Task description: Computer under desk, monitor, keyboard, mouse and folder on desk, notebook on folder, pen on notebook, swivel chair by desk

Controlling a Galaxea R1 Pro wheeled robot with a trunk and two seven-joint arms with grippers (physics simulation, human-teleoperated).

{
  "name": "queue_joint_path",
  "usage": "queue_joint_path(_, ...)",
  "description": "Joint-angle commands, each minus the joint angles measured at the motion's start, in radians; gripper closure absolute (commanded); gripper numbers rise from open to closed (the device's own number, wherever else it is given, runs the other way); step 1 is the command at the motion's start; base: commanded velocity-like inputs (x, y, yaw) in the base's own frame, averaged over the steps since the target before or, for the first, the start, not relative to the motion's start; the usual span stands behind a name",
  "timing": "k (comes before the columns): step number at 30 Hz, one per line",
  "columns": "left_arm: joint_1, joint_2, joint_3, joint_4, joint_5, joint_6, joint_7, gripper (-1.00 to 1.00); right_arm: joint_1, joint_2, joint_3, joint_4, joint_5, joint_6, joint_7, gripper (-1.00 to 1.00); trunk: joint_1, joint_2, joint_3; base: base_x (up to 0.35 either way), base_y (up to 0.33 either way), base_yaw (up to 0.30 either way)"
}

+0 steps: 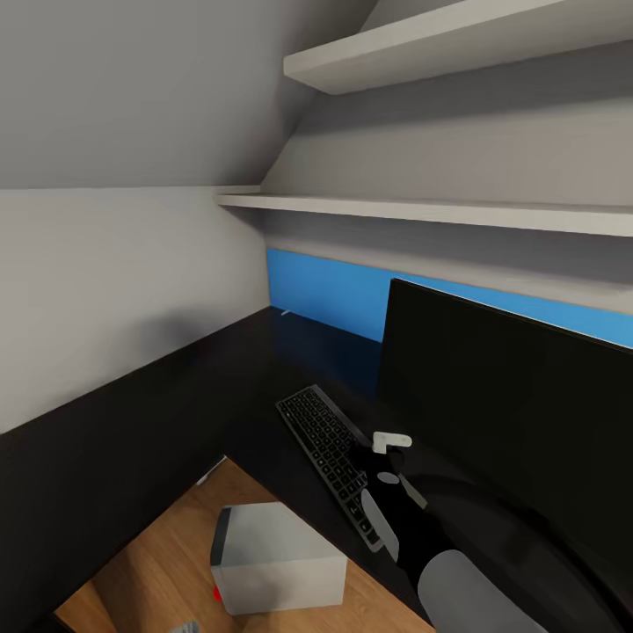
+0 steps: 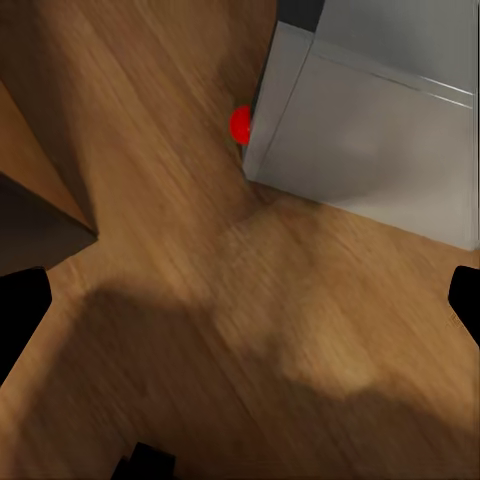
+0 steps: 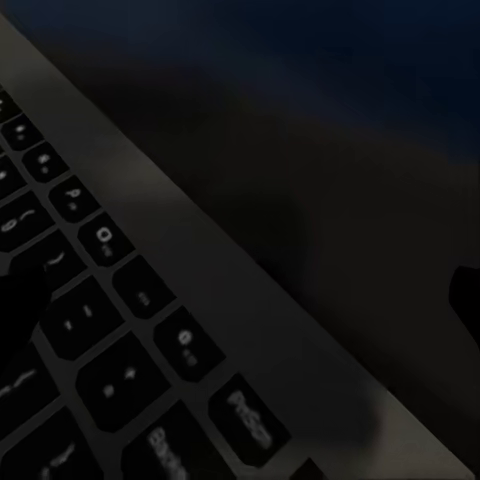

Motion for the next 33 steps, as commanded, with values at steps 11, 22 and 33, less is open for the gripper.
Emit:
queue_joint_path(11,0.0,0.0,-0.006,-0.008,0.011,0.001,0.015,-1.0,-0.001,-0.001,0.005,-0.002,-0.007,0.007,-0.009,-1.0,0.038,-0.071,-0.032,0.0,0.0,0.0)
queue_joint_path(22,0.0,0.0,-0.008,-0.007,0.011,0.002,0.016,-1.0,-0.001,-0.001,0.004,-0.002,-0.007,0.007,-0.01,-1.0,0.05,-0.092,-0.042,0.0,0.0,0.0)
queue_joint_path(33,0.0,0.0,-0.006,-0.006,0.012,0.002,0.015,-1.0,-0.001,-0.001,0.004,-0.003,-0.008,0.007,-0.01,-1.0,0.05,-0.092,-0.042,0.0,0.0,0.0)
